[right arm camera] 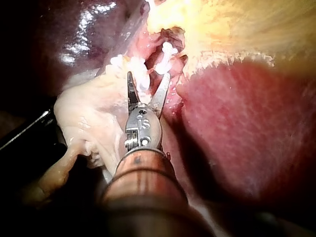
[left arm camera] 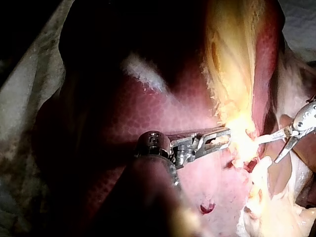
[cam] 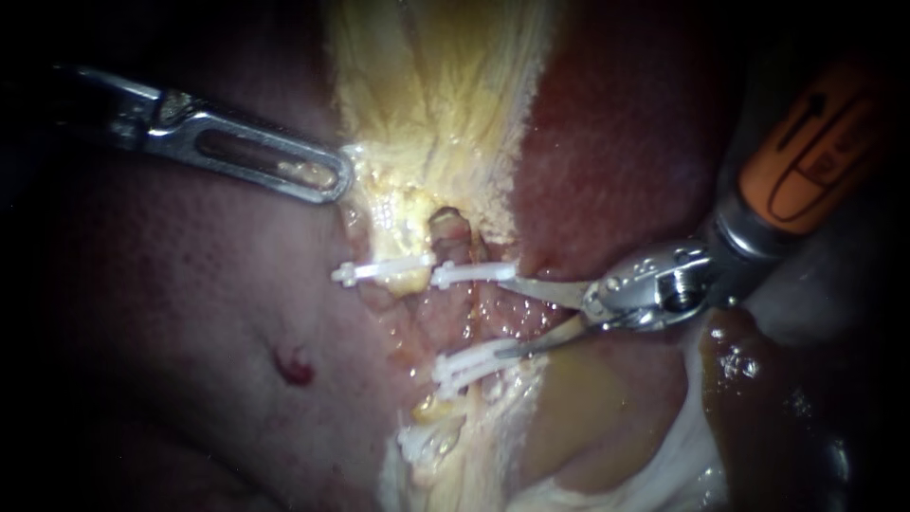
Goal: Go to the cutting position right tube
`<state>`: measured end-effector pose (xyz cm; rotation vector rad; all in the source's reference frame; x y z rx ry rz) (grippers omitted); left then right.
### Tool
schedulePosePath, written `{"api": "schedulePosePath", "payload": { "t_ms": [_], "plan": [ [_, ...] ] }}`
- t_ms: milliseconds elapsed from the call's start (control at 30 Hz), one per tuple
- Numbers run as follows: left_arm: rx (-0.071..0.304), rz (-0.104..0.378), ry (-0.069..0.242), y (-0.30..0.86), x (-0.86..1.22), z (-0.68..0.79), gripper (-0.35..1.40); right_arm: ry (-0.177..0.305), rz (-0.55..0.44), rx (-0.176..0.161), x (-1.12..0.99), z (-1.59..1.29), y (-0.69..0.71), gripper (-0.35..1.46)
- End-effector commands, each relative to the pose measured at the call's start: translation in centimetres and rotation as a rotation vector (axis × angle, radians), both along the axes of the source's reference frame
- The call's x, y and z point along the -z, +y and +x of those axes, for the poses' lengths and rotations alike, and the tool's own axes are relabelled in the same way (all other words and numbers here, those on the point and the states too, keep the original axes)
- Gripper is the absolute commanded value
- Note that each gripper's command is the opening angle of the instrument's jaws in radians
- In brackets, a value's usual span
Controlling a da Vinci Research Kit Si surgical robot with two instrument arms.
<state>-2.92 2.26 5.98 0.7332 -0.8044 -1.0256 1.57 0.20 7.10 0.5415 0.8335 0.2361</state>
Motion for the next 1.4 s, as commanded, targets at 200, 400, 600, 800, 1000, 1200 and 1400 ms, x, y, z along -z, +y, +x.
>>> {"api": "schedulePosePath", "payload": {
  "t_ms": [200,400,600,800,1000,1200,1400],
  "plan": [
    [0.0,-0.001,0.0,0.0,-0.01,-0.01,-0.35,-0.003,0.024,-0.001,-0.19,0.17,-0.01,1.36],
    [0.0,-0.001,0.0,0.0,-0.02,0.0,-0.35,0.037,0.07,0.018,-0.3,0.27,-0.01,1.32],
    [0.0,-0.001,0.0,0.01,-0.03,0.0,-0.35,0.177,0.161,0.028,-0.39,0.35,0.05,1.31],
    [-0.001,-0.001,0.0,0.0,-0.03,0.01,-0.35,0.315,0.295,0.073,-0.44,0.42,0.06,1.31],
    [-0.001,-0.001,0.0,0.0,-0.03,0.02,-0.35,0.396,0.352,0.108,-0.39,0.49,-0.01,1.29],
    [-0.001,-0.001,0.0,0.01,-0.04,0.02,-0.35,0.405,0.358,0.135,-0.35,0.62,-0.12,1.29],
    [-0.001,-0.001,0.0,0.01,-0.04,0.01,-0.35,0.416,0.357,0.126,-0.37,0.8,-0.16,1.29]
  ]
}}
